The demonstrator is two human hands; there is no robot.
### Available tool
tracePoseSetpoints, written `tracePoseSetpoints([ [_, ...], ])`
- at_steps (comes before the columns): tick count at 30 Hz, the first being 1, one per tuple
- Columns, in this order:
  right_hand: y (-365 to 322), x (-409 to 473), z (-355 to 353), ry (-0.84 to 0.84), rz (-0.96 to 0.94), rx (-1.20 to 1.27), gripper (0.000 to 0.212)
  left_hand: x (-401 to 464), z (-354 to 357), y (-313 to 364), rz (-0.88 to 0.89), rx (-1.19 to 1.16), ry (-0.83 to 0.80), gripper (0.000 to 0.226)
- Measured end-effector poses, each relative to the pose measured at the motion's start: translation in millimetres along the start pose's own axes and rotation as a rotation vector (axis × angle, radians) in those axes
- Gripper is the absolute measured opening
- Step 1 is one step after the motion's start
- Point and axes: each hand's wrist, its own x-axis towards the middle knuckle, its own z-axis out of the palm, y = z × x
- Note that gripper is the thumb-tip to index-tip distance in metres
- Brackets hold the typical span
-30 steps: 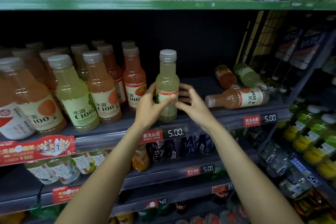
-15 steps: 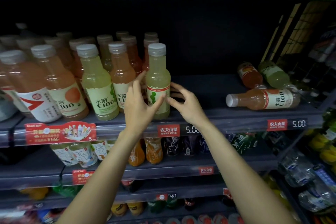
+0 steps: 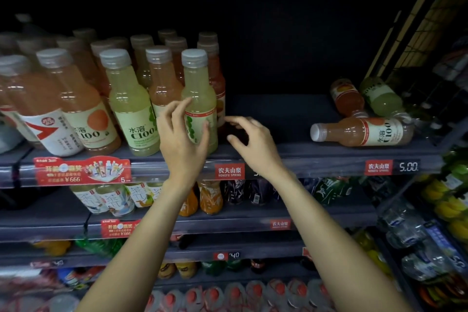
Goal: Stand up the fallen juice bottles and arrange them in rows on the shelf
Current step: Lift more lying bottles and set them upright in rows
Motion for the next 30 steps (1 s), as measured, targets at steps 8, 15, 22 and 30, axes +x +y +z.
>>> tracePoseSetpoints([
  [8,37.1,-51.8,-91.0,0.046,-0.157,-0.523,0.033,0.2,28.1,47.7,0.502,-0.200,-0.469,0.028],
  [15,80.4,-65.6,-177.2,0.046,0.124,-0.822,0.055,14.9,104.8,94.4,0.154,-0.236,-1.105,0.060],
  [22,122.1,-44.1,-223.3,-0.256,0.336,-0.919,0.062,1.7,154.5,132.9,0.001,-0.161,-1.301,0.065],
  [30,133.1,-43.2,-252.8,-0.230,0.038,-0.993,0.072,-19.9,150.5,147.3,-0.412,-0.655,-0.913,0.037],
])
